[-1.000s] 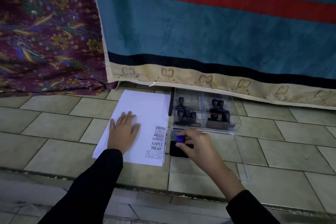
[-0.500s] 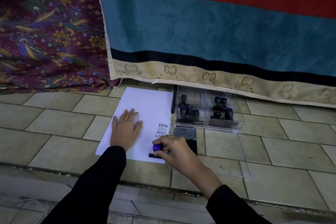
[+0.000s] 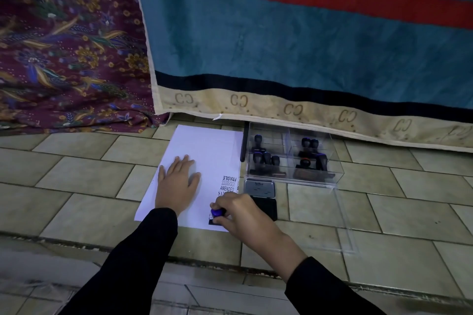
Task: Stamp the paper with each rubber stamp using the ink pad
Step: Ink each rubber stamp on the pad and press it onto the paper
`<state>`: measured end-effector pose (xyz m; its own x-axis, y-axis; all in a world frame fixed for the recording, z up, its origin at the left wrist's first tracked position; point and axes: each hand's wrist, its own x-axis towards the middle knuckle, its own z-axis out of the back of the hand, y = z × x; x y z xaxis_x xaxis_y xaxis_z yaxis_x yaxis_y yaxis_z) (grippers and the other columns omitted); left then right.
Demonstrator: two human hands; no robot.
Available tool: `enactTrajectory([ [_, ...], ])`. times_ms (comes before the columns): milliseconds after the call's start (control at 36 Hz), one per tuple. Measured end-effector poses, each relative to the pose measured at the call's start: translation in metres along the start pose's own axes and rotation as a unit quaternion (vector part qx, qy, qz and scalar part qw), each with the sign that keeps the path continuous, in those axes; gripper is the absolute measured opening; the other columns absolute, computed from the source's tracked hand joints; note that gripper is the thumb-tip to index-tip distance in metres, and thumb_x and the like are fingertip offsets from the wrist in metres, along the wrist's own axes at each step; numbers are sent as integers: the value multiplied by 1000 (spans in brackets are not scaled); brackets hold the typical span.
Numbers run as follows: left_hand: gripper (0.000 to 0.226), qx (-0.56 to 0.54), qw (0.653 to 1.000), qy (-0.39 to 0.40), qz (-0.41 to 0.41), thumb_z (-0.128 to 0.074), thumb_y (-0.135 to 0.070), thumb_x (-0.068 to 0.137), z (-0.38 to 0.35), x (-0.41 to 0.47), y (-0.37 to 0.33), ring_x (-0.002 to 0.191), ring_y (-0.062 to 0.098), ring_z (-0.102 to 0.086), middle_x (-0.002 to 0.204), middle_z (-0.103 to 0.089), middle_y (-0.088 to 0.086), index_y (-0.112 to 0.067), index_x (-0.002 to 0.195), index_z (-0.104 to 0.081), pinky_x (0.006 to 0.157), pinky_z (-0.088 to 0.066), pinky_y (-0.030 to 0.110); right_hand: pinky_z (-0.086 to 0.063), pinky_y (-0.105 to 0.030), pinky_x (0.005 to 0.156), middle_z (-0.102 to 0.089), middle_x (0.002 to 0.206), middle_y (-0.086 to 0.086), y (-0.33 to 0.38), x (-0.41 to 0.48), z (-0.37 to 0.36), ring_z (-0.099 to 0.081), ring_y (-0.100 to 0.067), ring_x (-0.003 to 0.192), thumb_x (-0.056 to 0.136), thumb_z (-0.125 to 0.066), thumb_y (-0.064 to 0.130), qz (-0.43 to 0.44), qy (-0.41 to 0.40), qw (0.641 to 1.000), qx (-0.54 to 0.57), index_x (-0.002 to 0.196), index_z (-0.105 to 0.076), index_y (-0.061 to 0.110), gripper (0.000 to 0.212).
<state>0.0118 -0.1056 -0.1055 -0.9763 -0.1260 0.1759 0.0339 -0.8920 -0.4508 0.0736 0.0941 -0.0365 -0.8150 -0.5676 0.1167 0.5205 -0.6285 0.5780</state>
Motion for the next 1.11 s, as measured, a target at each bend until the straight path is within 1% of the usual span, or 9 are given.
enactTrajectory([
  [167,45,1,1000,-4,3,-39,-35,99,0,0,0,148,14,-15,157,-30,-4,-21,142,-40,121,-1,46,-53,-37,79,-65,99,-10,1,4,3,-61,-23,88,84,-65,13,-21,-2,1000,12,94,-63,7,12],
  [417,45,5,1000,-5,4,-40,-36,99,0,0,0,148,14,-15,157,-30,-5,-22,142,-40,121,-1,46,-52,-33,75,-64,97,-9,0,0,0,-61,-23,87,82,-67,13,8,4,1000,4,94,-64,8,13],
  [528,44,-2,1000,-7,2,-41,-36,99,1,0,-1,148,14,-16,157,-31,-4,-21,141,-42,121,-2,46,-53,-31,78,-67,96,-8,-5,-1,-2,-63,-20,86,79,-70,13,-17,-5,999,50,95,-66,10,17],
  [639,43,-13,1000,-10,0,-43,-36,99,1,-1,0,148,13,-17,156,-31,-5,-22,140,-43,121,-2,44,-49,-8,67,-71,87,-1,-17,9,17,-65,-11,72,74,-77,13,-117,-86,975,171,100,-70,15,26],
  [750,43,-11,1000,-9,1,-42,-37,99,1,-1,1,148,12,-16,156,-31,-6,-23,140,-43,121,-1,43,-51,-6,64,-68,80,9,-36,22,66,-62,9,63,76,-75,13,-146,-229,928,255,104,-67,15,29],
  [833,43,-5,1000,-11,1,-42,-37,99,0,0,1,148,12,-17,156,-32,-6,-23,140,-43,121,-2,44,-52,-6,66,-66,89,10,-54,33,105,-64,7,75,78,-71,14,-150,-296,911,246,111,-60,15,35],
  [917,43,-2,1000,-12,1,-42,-37,99,-1,0,2,147,12,-17,156,-32,-6,-24,139,-44,120,-3,45,-52,-9,64,-65,92,7,-75,50,132,-63,2,76,77,-74,15,-172,-354,893,219,108,-57,13,35],
  [1000,43,0,1000,-12,1,-42,-37,99,-1,0,3,147,12,-18,156,-33,-6,-23,139,-44,120,-3,45,-45,-6,58,-62,93,4,-97,69,142,-57,1,71,79,-73,15,-202,-365,895,159,101,-57,16,27],
  [1111,43,-5,1000,-13,2,-43,-38,98,-1,0,2,147,11,-18,155,-33,-7,-24,139,-44,120,-3,43,-36,3,45,-60,93,3,-118,88,130,-51,6,62,82,-69,7,-219,-315,919,92,100,-62,12,20],
])
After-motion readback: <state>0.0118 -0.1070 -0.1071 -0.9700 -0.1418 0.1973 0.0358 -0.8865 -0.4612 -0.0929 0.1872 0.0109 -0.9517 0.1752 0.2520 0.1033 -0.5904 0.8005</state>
